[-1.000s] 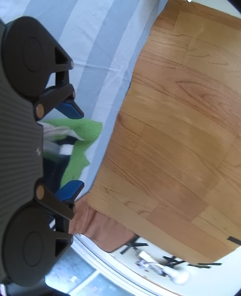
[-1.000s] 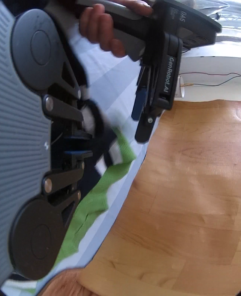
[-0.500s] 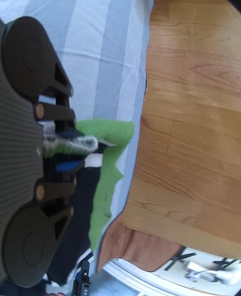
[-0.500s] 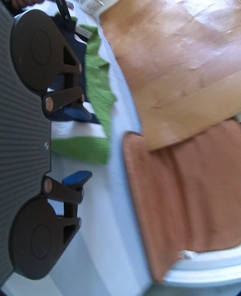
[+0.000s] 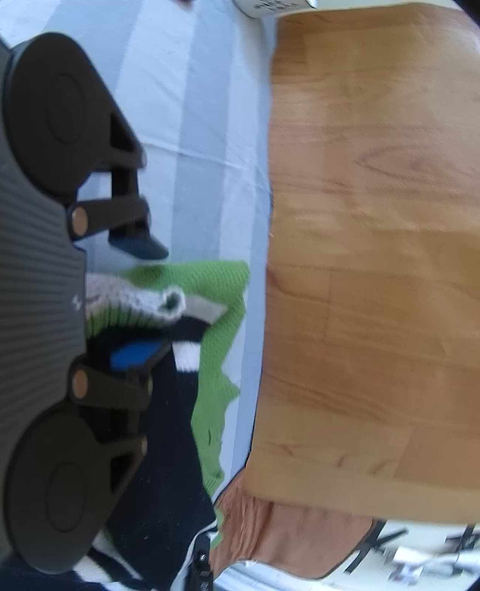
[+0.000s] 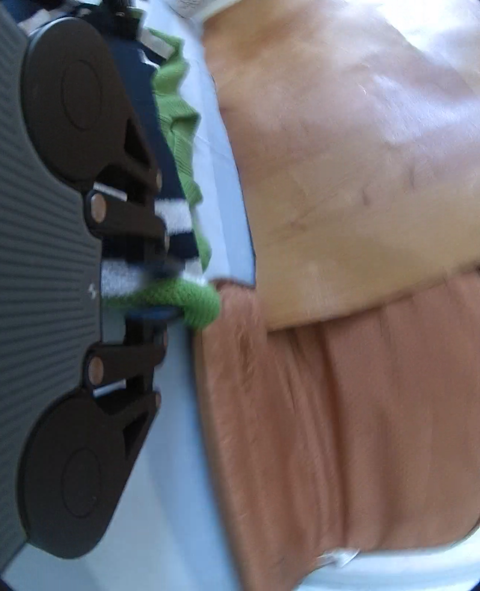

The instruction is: Fold small clothes

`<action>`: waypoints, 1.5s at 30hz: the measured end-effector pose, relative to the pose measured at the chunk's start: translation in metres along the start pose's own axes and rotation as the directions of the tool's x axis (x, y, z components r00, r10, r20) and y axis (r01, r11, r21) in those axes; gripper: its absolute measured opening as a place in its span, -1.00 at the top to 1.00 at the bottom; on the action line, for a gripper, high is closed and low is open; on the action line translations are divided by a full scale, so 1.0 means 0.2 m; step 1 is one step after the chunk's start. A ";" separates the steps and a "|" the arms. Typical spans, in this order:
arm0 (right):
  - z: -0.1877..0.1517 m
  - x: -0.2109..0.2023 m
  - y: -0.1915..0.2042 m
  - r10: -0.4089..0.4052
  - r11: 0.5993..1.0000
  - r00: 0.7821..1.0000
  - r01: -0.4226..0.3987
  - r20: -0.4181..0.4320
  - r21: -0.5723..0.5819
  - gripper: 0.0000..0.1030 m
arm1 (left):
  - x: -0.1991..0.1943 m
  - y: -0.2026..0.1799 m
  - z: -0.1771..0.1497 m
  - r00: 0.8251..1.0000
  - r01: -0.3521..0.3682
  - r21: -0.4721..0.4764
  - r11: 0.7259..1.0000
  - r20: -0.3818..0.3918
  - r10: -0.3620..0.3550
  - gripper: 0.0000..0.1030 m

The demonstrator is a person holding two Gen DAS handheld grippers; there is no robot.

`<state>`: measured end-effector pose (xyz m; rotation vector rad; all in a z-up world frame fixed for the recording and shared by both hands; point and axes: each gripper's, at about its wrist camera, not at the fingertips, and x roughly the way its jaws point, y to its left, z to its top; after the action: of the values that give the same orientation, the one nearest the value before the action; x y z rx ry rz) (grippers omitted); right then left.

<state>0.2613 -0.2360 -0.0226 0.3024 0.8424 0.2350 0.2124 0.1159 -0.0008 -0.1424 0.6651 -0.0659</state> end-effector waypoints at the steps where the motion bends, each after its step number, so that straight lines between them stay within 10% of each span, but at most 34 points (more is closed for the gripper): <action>1: 0.00 -0.05 -0.01 -0.007 0.999 1.000 0.007 0.011 0.035 0.18 | 0.00 0.02 0.00 1.000 0.018 -0.022 1.000 -0.010 -0.018 -0.02; 10: 0.02 -0.43 -0.05 -0.015 0.999 0.999 0.013 0.051 0.030 0.09 | -0.09 0.26 0.16 0.997 0.060 -0.243 0.968 0.054 -0.049 -0.53; 15: 0.07 -0.24 -0.06 0.016 0.998 1.000 -0.018 0.025 0.052 -0.22 | 0.14 0.21 0.28 0.991 0.098 -0.172 0.980 -0.076 -0.113 -0.85; 16: 0.08 -0.19 -0.06 0.016 0.998 1.000 -0.017 0.014 0.057 -0.22 | 0.18 0.19 0.27 0.989 0.096 -0.157 0.983 -0.098 -0.112 -0.77; 20: 0.06 0.01 -0.09 0.051 0.990 0.997 -0.044 -0.051 0.132 -0.10 | 0.30 0.02 0.24 0.995 0.033 -0.020 0.999 -0.096 -0.035 0.75; 22: 0.05 0.07 -0.07 0.103 0.984 0.992 -0.091 -0.070 0.153 0.65 | 0.27 -0.02 0.23 0.999 0.002 0.006 1.000 -0.054 -0.001 0.82; 28: 0.07 -0.15 0.00 0.234 0.969 0.956 -0.245 0.178 0.041 0.74 | 0.09 0.10 0.17 0.982 -0.083 -0.163 0.983 0.155 0.108 0.82; 32: 0.01 0.06 0.01 0.022 1.000 0.999 -0.022 -0.032 0.017 0.66 | 0.22 0.11 0.16 0.985 -0.163 -0.179 0.970 0.024 0.170 0.64; 35: 0.04 0.03 -0.01 -0.002 0.996 0.999 0.005 -0.032 0.086 0.33 | 0.22 0.12 0.16 0.976 -0.213 -0.172 0.962 0.002 0.217 0.13; 45: -0.17 -0.45 -0.07 0.081 0.992 0.995 -0.074 -0.064 0.102 0.22 | -0.34 0.21 -0.04 0.995 -0.101 -0.065 0.993 0.010 0.102 -0.10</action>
<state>0.1796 -0.2722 0.0138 0.4232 0.9127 0.2776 0.1545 0.1632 0.0286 -0.1706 0.6608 0.0540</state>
